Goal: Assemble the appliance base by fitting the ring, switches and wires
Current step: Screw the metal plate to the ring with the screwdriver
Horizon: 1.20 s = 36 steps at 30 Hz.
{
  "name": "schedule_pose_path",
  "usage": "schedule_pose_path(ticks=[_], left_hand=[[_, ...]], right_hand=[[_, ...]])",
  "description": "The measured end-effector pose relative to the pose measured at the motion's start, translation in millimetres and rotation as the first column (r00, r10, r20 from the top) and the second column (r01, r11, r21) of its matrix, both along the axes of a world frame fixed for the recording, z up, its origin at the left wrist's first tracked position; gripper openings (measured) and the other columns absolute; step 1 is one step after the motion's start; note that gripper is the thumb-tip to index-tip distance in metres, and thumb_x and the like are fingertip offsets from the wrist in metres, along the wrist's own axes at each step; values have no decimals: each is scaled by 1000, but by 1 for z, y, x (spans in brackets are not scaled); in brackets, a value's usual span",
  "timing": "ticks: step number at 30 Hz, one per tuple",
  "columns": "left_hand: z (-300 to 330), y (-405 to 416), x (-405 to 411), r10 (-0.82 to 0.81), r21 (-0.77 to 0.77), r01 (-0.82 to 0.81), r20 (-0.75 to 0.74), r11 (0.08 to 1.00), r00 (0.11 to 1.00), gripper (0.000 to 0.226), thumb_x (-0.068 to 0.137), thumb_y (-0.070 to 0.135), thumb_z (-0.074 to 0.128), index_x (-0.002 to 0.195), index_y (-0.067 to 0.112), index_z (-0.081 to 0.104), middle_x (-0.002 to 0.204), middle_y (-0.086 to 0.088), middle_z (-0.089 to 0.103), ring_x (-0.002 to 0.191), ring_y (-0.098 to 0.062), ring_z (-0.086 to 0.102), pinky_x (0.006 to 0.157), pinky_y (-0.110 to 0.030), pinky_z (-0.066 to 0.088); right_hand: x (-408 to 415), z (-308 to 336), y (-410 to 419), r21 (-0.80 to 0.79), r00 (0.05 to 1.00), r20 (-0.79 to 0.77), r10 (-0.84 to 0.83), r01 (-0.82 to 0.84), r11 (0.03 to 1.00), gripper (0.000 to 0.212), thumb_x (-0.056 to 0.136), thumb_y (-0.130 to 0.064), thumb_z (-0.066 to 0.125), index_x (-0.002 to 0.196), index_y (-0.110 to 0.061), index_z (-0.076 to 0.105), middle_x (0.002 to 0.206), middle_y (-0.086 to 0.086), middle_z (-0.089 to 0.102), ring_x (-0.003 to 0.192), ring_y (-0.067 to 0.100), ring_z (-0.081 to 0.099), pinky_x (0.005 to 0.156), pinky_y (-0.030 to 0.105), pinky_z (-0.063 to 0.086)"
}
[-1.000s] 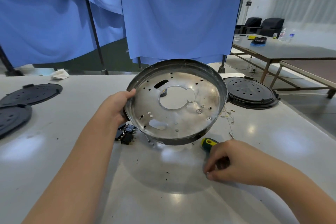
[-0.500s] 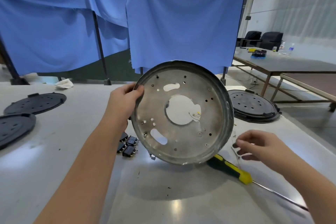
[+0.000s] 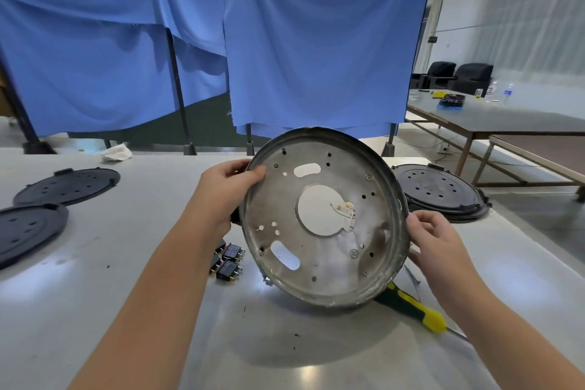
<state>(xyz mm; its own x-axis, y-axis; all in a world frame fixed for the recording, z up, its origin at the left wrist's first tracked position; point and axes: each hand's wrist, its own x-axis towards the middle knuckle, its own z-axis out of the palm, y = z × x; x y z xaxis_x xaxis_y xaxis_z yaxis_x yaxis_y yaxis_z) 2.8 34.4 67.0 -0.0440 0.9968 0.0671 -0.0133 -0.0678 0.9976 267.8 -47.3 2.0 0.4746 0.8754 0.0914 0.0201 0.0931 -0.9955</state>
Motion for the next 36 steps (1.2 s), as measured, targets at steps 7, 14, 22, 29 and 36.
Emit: schedule_pose_path(ticks=[7, 14, 22, 29, 36], left_hand=[[3, -22, -6, -230, -249, 295, 258, 922, 938, 10, 85, 13, 60, 90, 5, 64, 66, -8, 66, 54, -22, 64, 58, -35, 55], [-27, -44, -16, -110, -419, 446, 620, 791, 777, 43, 73, 6, 62, 114, -1, 55, 114, -18, 62, 102, -40, 63, 97, -58, 42], [-49, -67, 1, -157, -448, 509, 618, 734, 770, 73, 61, -1, 73, 131, -2, 53, 128, -25, 59, 119, -39, 57, 103, -48, 44], [-54, -76, -4, -221, -490, 536, 562, 688, 797, 61, 57, 10, 76, 114, 9, 55, 107, -20, 56, 91, -40, 65, 89, -62, 49], [-57, -77, -4, -186, -432, 505, 594, 747, 783, 34, 57, 7, 73, 86, 4, 56, 83, -17, 56, 91, -44, 65, 76, -55, 56]], right_hand=[[1, 10, 17, 43, 981, 188, -42, 34, 999, 9, 97, -21, 51, 98, -15, 57, 90, 6, 58, 80, 18, 53, 70, 27, 46], [5, 22, 28, 27, 991, -125, 44, -41, 999, 15, 99, -20, 48, 101, -10, 59, 91, 7, 61, 83, 22, 57, 77, 37, 47], [4, 34, 33, 52, 961, -277, 15, -1, 999, 9, 98, -19, 51, 93, -15, 57, 84, 6, 61, 69, 18, 59, 67, 34, 50], [2, 43, 34, 137, 959, -280, -31, 73, 988, 10, 96, -21, 54, 103, -17, 60, 85, 0, 68, 58, 7, 65, 50, 22, 54], [-3, 37, 31, 163, 960, -261, -107, 153, 975, 8, 94, -18, 57, 102, -16, 60, 91, 2, 67, 77, 15, 63, 72, 31, 56]])
